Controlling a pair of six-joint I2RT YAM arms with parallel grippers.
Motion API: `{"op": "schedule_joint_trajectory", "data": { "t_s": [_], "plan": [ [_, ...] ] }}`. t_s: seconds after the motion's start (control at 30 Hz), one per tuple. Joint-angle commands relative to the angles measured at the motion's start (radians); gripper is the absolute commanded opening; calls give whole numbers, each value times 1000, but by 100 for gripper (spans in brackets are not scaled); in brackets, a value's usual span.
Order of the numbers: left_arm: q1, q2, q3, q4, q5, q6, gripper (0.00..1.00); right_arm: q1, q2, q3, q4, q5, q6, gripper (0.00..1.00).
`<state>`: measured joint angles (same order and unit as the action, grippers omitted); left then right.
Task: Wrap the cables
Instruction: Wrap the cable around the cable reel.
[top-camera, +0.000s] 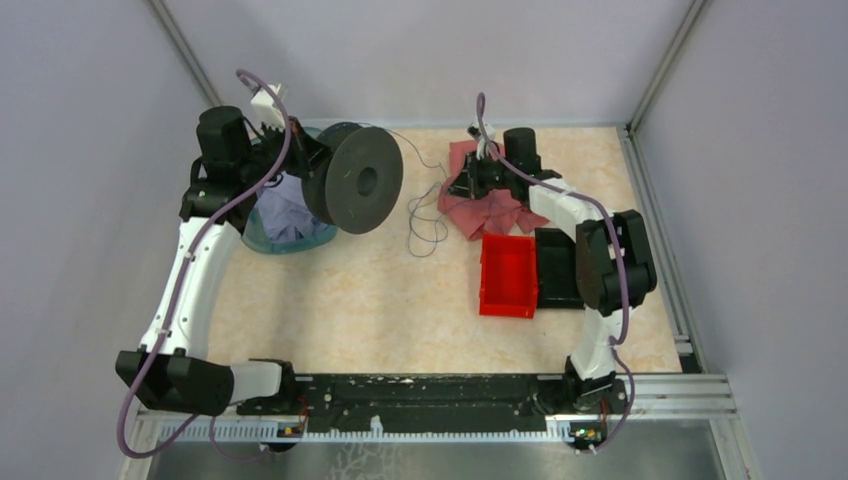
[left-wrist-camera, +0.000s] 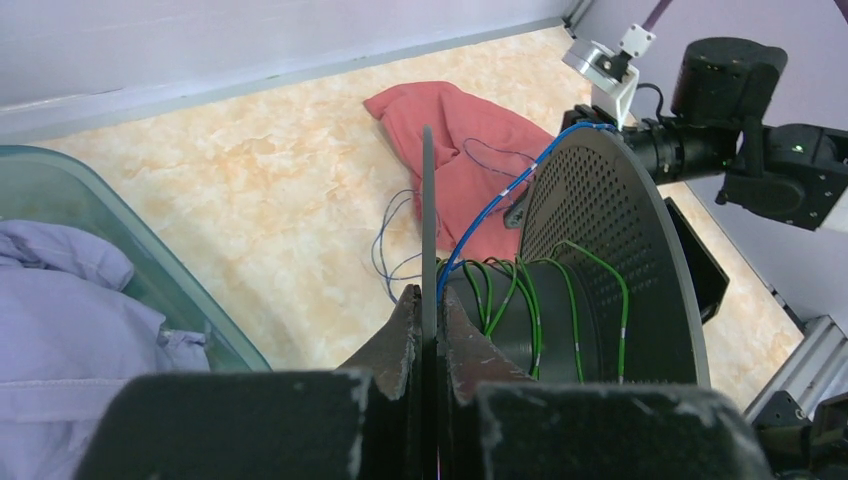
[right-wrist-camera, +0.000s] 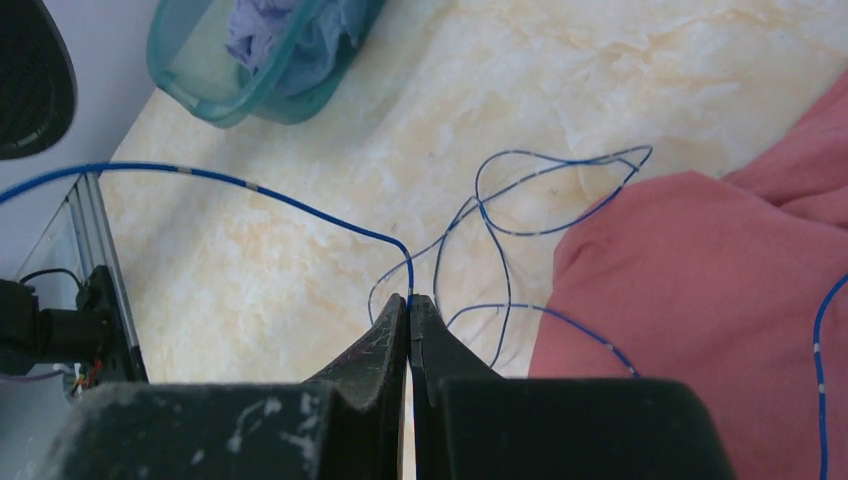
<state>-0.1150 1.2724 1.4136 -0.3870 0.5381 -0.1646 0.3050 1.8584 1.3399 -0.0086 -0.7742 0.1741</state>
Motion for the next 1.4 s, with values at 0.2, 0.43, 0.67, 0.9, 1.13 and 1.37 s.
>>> {"op": "schedule_joint_trajectory", "data": {
  "t_s": [0.2, 0.43, 0.67, 0.9, 1.13, 1.37],
  "plan": [
    [32, -21, -26, 123, 57, -53, 1, 6, -90, -80, 50, 50, -57, 0],
    [49, -9, -37, 157, 122, -88, 1, 6, -101, -116, 63, 76, -75, 0],
    [50, -30, -44, 156, 118, -96, 0, 8, -100, -111, 54, 103, -83, 0],
    [50, 9, -1, 168, 36, -178, 1, 30, -90, -148, 98, 98, -43, 0],
    [50, 34, 2, 225, 43, -283, 0, 70, -76, -179, 143, 108, -31, 0],
    [49, 69, 28, 246, -7, -366, 0, 97, -69, -214, 168, 104, -22, 0]
  ]
}}
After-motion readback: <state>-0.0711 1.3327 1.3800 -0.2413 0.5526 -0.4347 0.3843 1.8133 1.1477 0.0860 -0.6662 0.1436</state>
